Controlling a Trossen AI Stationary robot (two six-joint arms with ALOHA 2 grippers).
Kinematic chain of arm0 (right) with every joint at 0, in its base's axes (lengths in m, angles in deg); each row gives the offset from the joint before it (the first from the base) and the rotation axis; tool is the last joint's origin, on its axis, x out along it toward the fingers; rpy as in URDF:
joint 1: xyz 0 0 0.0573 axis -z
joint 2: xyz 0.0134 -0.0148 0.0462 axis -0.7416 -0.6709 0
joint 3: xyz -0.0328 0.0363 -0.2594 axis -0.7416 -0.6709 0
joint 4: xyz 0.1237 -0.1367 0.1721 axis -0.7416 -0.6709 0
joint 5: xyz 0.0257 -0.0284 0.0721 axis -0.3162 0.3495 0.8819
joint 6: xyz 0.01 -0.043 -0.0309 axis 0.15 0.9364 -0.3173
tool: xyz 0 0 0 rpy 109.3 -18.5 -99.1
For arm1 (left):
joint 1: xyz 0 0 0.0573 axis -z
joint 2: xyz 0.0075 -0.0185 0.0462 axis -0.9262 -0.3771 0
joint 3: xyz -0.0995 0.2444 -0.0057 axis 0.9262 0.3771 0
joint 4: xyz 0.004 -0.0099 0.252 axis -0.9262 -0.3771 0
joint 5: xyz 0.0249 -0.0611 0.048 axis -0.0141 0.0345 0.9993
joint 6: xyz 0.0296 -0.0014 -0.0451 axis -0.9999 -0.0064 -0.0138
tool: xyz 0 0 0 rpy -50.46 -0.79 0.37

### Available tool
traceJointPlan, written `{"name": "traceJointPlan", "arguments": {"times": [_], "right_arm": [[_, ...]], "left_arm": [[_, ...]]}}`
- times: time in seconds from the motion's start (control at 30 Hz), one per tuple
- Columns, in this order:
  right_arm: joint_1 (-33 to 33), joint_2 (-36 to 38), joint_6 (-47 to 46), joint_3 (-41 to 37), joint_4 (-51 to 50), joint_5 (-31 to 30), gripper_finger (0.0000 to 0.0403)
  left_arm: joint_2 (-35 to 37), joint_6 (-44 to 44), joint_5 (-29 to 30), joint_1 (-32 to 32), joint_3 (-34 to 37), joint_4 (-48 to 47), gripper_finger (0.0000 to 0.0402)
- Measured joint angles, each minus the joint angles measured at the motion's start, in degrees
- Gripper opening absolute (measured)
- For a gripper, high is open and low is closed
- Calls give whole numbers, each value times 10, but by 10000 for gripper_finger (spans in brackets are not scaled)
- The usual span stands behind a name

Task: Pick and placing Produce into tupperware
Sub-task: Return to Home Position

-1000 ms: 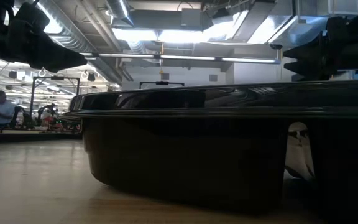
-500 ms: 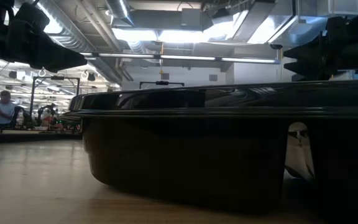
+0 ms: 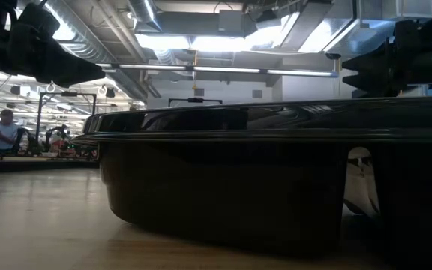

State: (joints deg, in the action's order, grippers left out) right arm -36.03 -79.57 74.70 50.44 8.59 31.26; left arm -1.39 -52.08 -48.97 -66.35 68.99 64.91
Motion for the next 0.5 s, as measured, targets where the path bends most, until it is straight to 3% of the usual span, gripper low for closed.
{"name": "traceJointPlan", "arguments": {"times": [0.5], "right_arm": [[0,0,0,0,0,0,243]], "left_arm": [[0,0,0,0,0,0,165]]}}
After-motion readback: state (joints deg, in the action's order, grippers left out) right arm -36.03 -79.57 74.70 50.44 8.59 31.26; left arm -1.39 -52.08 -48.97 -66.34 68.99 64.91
